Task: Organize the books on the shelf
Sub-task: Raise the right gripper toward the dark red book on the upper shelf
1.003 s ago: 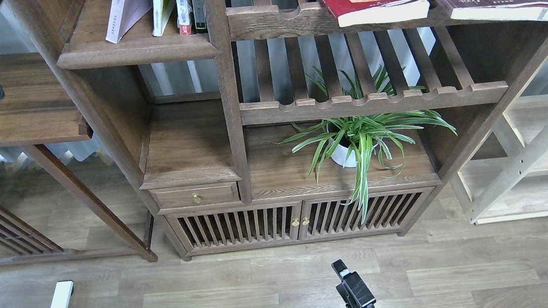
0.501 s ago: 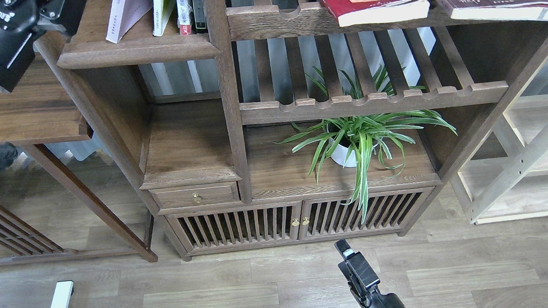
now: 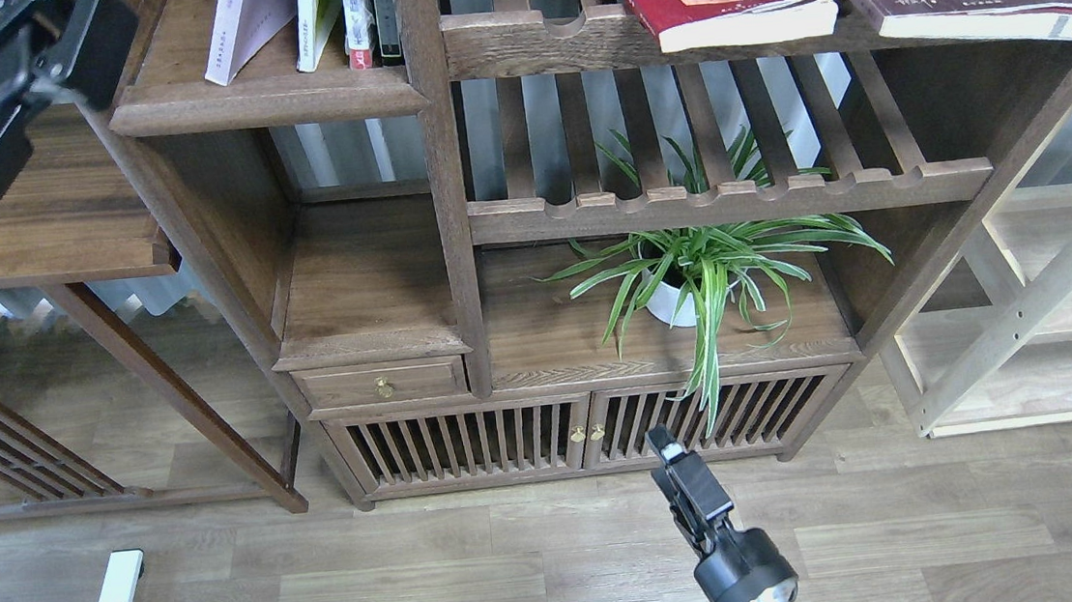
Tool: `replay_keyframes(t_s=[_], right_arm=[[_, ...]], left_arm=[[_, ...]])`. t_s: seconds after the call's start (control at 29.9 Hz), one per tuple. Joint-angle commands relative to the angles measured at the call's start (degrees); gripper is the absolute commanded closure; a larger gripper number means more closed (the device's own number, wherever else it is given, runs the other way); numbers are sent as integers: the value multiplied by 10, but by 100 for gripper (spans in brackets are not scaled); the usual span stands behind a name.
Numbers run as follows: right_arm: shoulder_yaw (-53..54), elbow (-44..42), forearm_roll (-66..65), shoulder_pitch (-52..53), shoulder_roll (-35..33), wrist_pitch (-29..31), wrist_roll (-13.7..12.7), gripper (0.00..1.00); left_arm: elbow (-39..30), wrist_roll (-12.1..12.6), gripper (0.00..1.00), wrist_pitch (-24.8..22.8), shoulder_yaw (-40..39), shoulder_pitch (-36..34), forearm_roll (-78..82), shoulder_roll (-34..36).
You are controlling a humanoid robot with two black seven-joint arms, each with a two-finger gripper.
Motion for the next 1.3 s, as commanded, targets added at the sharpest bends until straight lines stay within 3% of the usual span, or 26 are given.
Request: replay_keyframes(t_s=[0.0,0.1,0.37,0.64,0.8,1.1,1.27], right_arm=[[0,0,1,25,5,0,0,1],[0,0,1,36,10,0,0,1],[0,1,0,61,28,0,0,1],[4,-2,0,95,33,0,0,1],[17,-1,0,126,27,0,-17,1],[51,13,2,119,3,-17,-17,1],[98,31,13,129,-23,-20,-17,1]], left_arm=[[0,0,50,-55,-35,37,0,-4],[0,0,50,-88,-56,75,-1,-18],[0,15,46,-197,-124,186,-1,-133],[40,14,37,-200,-127,261,-3,-192],[67,20,35,-200,-114,276,-28,-225],[100,64,18,-200,-85,286,-100,-226],[125,66,16,-200,-85,289,-112,-233]])
